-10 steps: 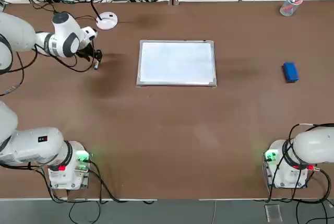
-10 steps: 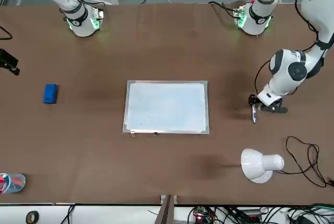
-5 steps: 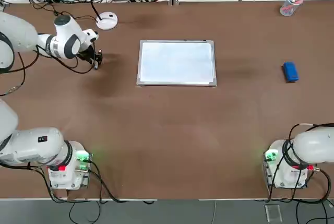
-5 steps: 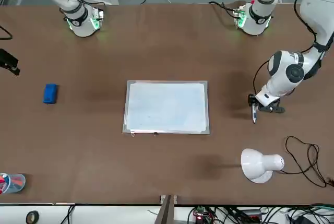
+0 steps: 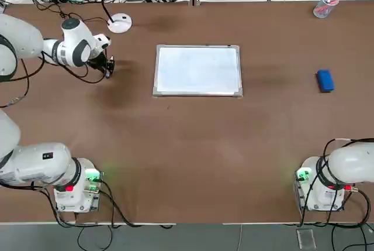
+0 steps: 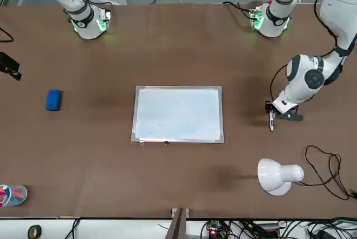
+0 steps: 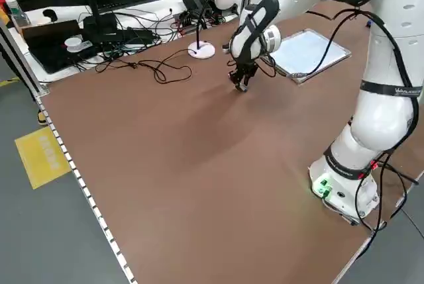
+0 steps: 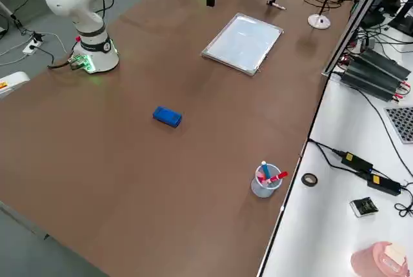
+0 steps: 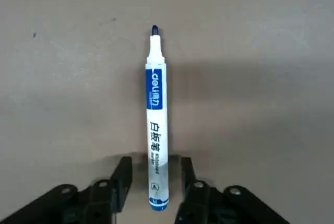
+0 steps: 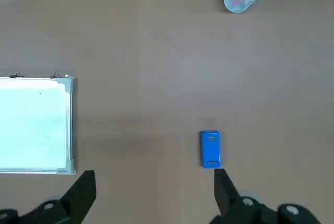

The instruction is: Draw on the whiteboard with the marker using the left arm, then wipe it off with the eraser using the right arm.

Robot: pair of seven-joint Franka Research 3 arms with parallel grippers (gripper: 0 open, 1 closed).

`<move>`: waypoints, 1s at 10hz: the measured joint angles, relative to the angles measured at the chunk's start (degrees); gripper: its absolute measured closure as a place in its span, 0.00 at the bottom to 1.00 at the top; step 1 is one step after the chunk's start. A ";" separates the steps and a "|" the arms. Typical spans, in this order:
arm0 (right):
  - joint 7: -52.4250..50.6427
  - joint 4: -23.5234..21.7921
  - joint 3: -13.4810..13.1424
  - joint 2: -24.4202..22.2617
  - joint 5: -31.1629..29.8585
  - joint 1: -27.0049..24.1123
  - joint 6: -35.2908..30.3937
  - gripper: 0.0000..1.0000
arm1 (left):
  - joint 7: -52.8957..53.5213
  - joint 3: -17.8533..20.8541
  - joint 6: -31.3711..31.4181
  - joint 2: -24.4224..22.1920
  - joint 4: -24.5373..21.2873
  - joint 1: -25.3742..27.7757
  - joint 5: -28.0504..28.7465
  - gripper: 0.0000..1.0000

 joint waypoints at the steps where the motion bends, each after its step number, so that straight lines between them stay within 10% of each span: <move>1: 0.00 0.00 0.00 0.00 0.00 0.00 0.00 0.00 | 0.00 0.00 0.00 0.14 0.02 0.00 0.00 0.56; 10: 0.00 0.00 0.02 0.00 0.00 0.18 -0.05 0.00 | -0.01 0.00 -1.78 0.54 1.00 -0.02 0.02 0.83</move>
